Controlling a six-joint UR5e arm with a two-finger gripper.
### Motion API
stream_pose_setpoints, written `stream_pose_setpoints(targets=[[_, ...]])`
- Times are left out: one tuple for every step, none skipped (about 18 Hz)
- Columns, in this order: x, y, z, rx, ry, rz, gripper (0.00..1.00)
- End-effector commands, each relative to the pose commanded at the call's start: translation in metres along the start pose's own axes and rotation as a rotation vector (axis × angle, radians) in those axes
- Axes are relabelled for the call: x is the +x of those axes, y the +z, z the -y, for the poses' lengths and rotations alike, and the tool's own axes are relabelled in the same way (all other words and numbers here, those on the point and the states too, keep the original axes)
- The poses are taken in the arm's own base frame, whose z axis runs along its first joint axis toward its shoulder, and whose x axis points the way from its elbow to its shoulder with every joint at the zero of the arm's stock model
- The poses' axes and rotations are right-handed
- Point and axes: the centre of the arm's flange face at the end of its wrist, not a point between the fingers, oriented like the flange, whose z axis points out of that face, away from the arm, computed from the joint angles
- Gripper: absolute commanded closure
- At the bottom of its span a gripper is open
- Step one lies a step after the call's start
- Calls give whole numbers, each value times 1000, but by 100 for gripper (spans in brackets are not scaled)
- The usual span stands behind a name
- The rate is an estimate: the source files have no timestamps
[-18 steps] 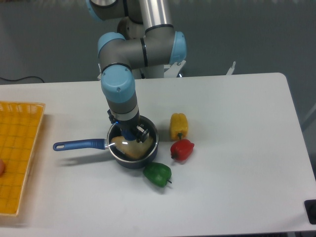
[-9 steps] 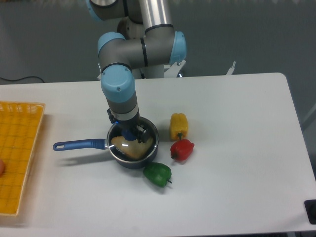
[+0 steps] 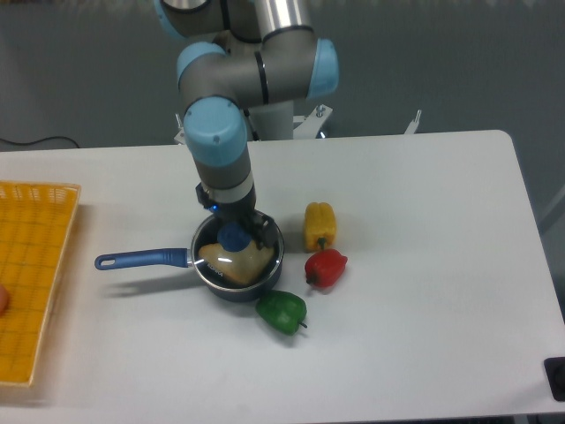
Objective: Close the pot lid
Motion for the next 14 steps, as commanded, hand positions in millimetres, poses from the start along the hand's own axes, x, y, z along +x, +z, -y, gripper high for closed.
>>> stream_pose_setpoints(targets=[[-7,-3,-2,2,-10,5,0],[-16,-7,-7,2,-22,7,0],[-25,-8,-16,-6,-13,-4,0],[-36,-12,-29,-19,26,-21,0],[-48,-14,-45,-34,108,-48,0],[-62,-19,-59,-29,211,-60,0],[-76,-27,-70,-24,287,-55,0],[-89,-32,-81,-20,333,-55,0],[-102,-35,-92,-10,353,-51,0],[-110,-37,-100,6,357,-49,0],[-120,-38,-110,17,341,-49,0],[-130,-40,-119,15,330,-45,0],[-141,-39,-127,15,338,-46,0],[-149,-39,-134,9,364,-47,0]])
